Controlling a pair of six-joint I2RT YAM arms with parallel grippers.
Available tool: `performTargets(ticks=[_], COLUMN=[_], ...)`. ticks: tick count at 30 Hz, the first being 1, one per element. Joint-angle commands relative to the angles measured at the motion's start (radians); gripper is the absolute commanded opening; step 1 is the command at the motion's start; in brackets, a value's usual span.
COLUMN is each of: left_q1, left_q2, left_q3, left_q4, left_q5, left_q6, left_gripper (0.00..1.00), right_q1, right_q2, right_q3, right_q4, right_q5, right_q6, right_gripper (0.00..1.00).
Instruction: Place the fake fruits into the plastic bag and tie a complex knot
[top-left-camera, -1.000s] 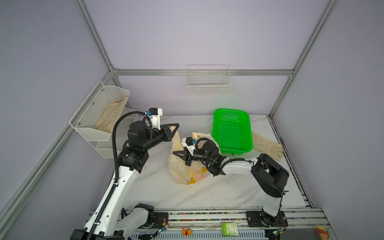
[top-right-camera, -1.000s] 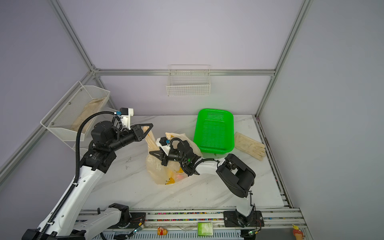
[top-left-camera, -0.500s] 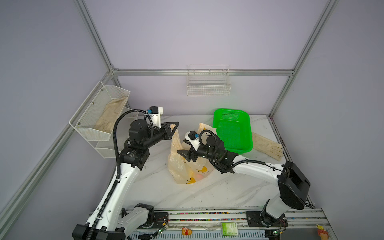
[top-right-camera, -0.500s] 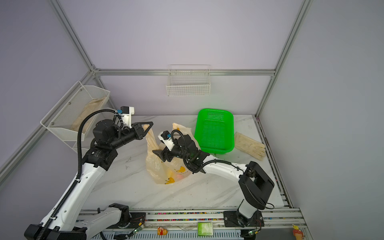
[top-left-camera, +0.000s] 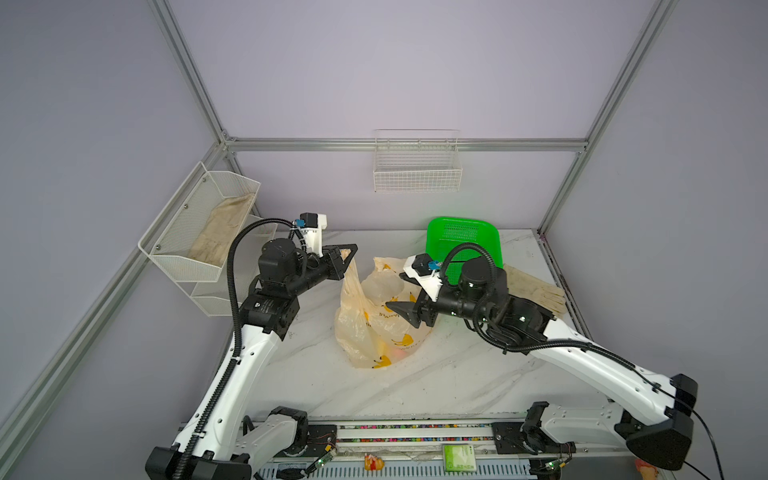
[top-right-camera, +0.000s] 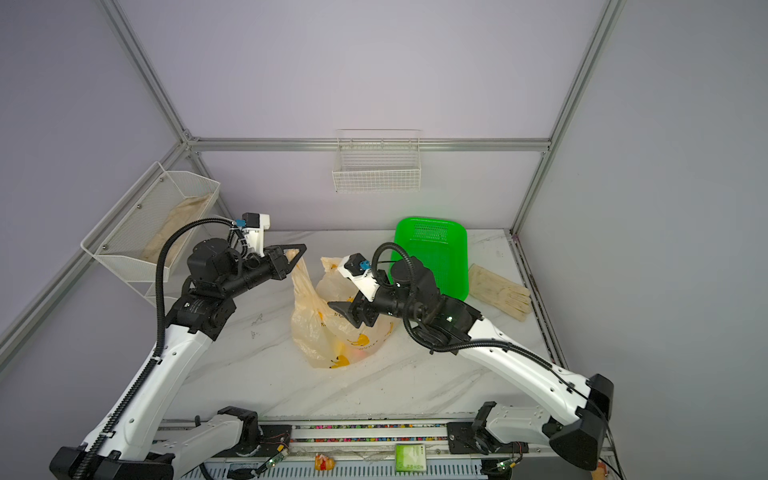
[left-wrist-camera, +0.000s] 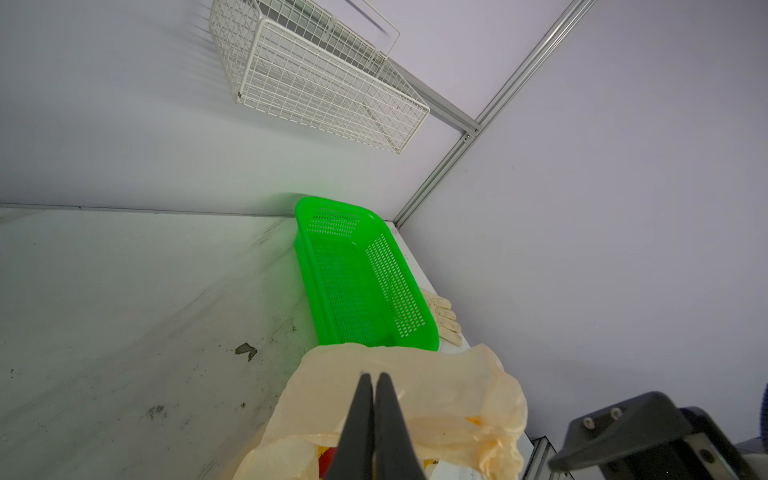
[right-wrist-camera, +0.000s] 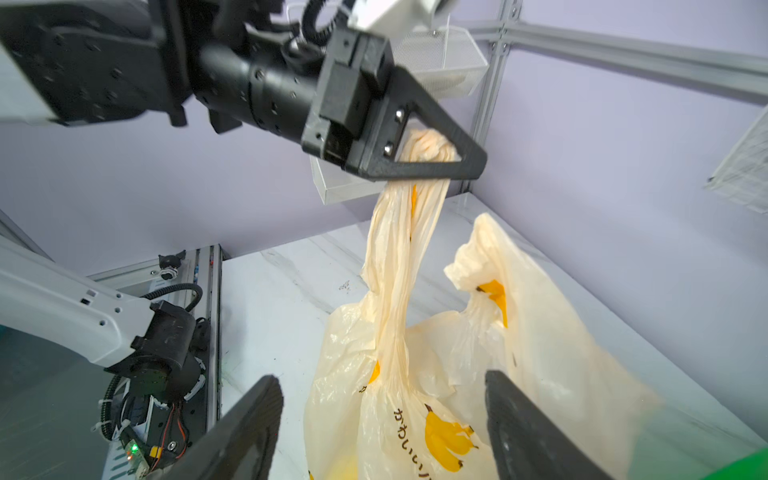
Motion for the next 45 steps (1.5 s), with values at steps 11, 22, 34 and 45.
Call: performTargets(ticks=[11, 22, 34, 45], left_q1=[0.005, 0.005, -0.23, -0.484], left_q2=[-0.001, -0.022, -0.117, -0.109], left_q3=[0.052, 0.063, 0.186, 0.246], left_q4=[0.01, -0.015, -0.084, -0.079], left_q5=[0.025, -0.06, -0.57, -0.9], left_q6=[0.031, 0.068, 0.305, 0.436], left_gripper=[0.0, 0.23, 0.79, 0.86], right_q1=[-0.175, -0.207, -0.207, -0.207], right_q2=[0.109, 0.12, 0.128, 0.172], right_q3=[-0.049, -0.236, -0.291, -0.299], right_q4=[0.135, 0.5, 0.646, 0.659], right_q5=[-0.019, 0.002, 0.042, 0.06], right_q6=[-0.024, 0.094, 0.407, 0.522], right_gripper=[0.9, 0.2, 0.06, 0.03])
